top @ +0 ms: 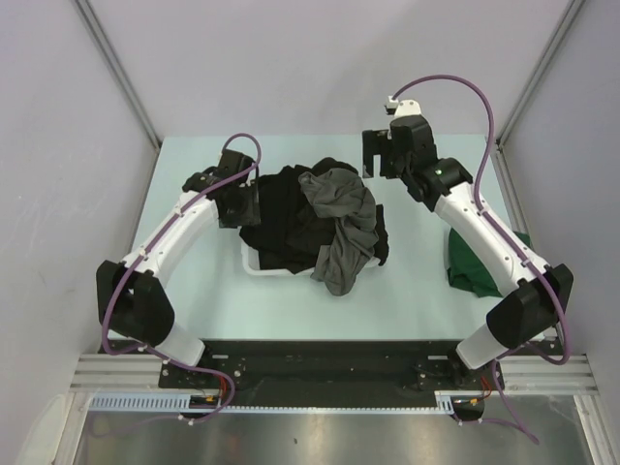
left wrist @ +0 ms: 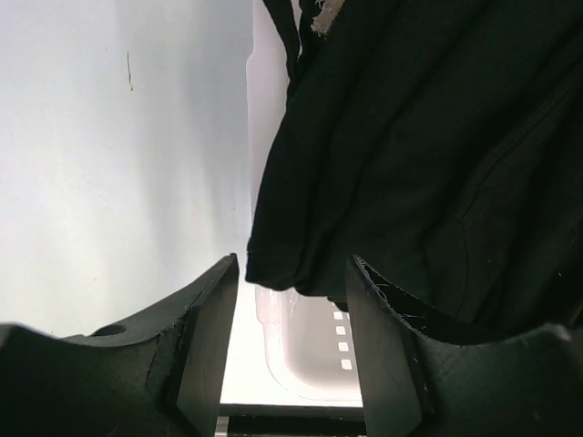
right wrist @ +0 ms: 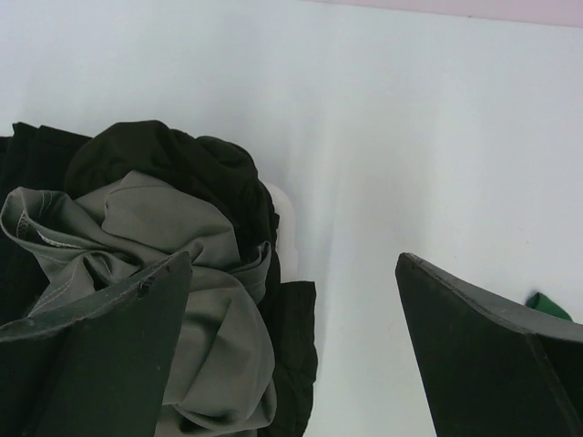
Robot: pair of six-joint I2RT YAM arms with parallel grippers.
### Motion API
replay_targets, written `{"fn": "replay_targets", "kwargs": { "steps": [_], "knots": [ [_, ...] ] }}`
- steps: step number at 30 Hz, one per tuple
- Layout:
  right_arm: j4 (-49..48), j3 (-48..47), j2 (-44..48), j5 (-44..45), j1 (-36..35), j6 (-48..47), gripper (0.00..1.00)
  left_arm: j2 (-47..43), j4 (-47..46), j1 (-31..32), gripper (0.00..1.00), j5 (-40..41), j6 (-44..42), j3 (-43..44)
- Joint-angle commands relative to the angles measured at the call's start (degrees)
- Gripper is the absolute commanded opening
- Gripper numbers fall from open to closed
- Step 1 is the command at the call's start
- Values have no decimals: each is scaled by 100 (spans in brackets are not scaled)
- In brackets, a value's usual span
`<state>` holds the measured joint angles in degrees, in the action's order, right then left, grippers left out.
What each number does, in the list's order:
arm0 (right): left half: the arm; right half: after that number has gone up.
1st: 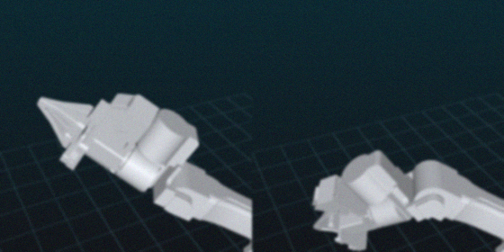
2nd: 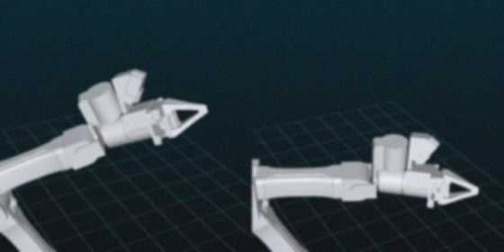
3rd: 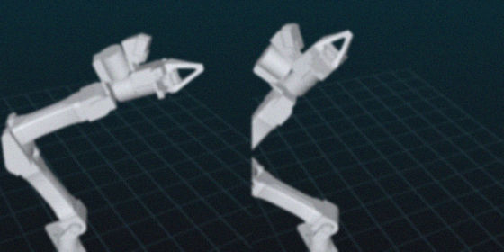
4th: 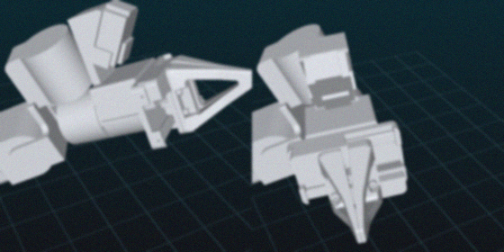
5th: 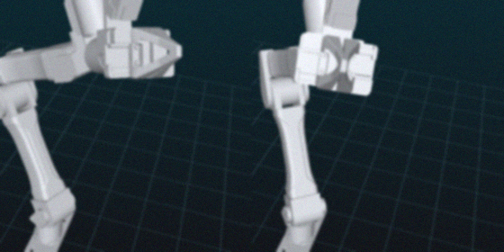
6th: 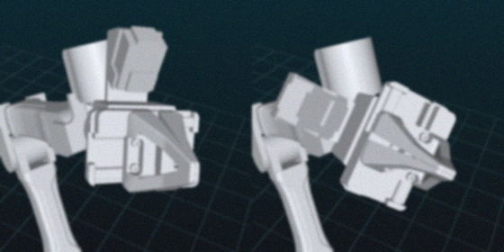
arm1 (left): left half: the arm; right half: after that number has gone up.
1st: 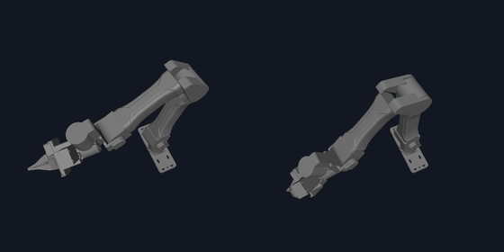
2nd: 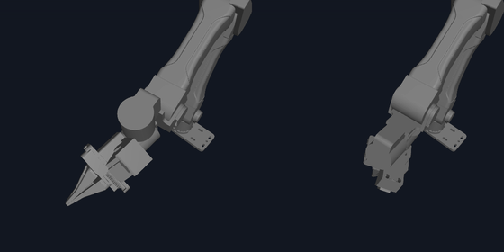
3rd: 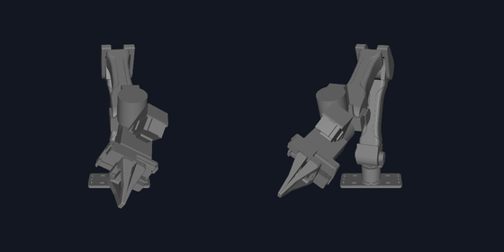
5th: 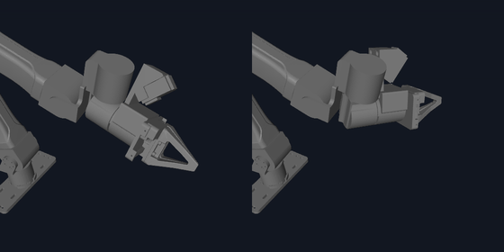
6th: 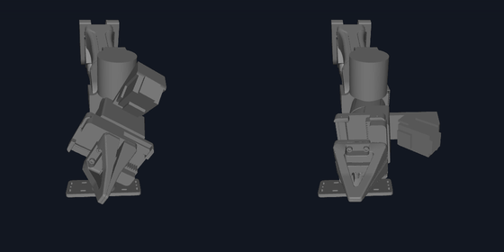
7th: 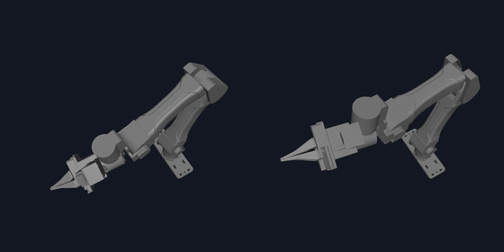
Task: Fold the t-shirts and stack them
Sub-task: Grab crumpled tshirt from bin with the right arm
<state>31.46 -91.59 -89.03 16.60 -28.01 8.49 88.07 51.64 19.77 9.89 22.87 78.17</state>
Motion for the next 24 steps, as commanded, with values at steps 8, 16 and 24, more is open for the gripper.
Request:
{"fn": "replay_targets", "kwargs": {
  "steps": [8,16,24],
  "knots": [
    [-307,80,290,-973,129,179,100,-53,-4,27,56,-31,33,172],
    [-494,116,194,-2494,630,461,100,-141,-75,27,56,-5,103,93],
    [203,-404,-658,-2994,516,346,100,-141,-93,27,56,13,103,110]
  ]
}}
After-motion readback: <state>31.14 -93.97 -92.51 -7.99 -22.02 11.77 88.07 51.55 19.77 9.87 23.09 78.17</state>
